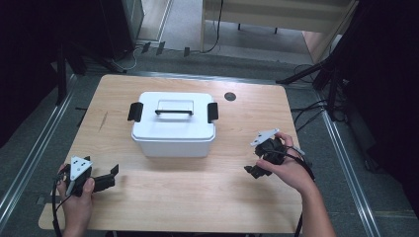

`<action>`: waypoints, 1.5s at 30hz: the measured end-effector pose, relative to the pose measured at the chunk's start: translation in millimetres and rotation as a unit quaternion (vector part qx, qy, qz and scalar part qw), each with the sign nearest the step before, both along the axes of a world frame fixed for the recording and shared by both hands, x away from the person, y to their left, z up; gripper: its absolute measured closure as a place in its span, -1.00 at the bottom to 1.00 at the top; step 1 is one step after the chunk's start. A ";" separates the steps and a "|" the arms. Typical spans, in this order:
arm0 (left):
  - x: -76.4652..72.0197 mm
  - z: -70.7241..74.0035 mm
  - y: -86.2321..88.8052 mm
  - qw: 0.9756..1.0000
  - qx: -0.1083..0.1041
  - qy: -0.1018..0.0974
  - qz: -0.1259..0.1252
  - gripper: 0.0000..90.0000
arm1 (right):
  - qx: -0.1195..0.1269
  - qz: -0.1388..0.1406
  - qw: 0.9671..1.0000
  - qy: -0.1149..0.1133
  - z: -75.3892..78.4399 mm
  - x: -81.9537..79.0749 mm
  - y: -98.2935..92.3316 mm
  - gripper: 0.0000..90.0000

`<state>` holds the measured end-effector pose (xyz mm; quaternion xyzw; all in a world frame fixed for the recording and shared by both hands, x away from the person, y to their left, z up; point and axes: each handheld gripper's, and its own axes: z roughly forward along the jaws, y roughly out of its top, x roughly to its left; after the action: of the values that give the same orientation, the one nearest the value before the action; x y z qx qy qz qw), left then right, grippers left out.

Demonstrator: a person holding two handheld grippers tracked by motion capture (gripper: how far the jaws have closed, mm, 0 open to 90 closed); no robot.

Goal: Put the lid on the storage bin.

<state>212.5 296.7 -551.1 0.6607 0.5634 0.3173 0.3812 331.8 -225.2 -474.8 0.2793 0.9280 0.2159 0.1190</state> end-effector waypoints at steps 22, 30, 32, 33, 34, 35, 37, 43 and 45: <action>-0.3 -0.1 -0.7 1.000 0.003 -0.002 0.001 -0.98 | 0.055 -0.070 0.996 -0.028 -32.8 -33.4 -55.2 -1.00; -0.8 0.1 -0.9 1.000 0.005 -0.002 0.001 -0.98 | 0.125 -0.114 0.984 -0.063 -44.5 -48.7 -78.1 -1.00; -0.8 0.2 -1.0 1.000 0.006 -0.002 0.001 -0.98 | 0.134 -0.130 0.980 -0.074 -47.9 -52.5 -83.9 -1.00; -0.9 0.1 -1.1 1.000 0.006 -0.003 0.001 -0.98 | 0.137 -0.139 0.977 -0.080 -50.0 -54.1 -87.1 -1.00; -0.9 0.2 -1.2 1.000 0.006 -0.003 0.002 -0.98 | 0.143 -0.148 0.975 -0.083 -52.5 -55.4 -90.5 -1.00; -1.0 0.1 -1.2 1.000 0.006 -0.003 0.002 -0.98 | 0.150 -0.156 0.973 -0.084 -54.9 -57.2 -94.0 -1.00; -1.1 0.1 -1.2 1.000 0.006 -0.004 0.001 -0.98 | 0.158 -0.164 0.970 -0.084 -57.6 -58.9 -97.4 -1.00; -1.1 0.1 -1.3 1.000 0.005 -0.004 0.002 -0.98 | 0.184 -0.200 0.956 -0.108 -68.1 -73.1 -114.0 -1.00; -1.2 0.1 -1.1 1.000 0.005 -0.003 0.002 -0.98 | 0.187 -0.211 0.952 -0.118 -67.6 -76.6 -116.2 -1.00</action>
<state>211.3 295.5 -551.0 0.6604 0.5620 0.3233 0.3789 255.2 -341.4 -542.4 0.4588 0.7699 0.3873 0.2163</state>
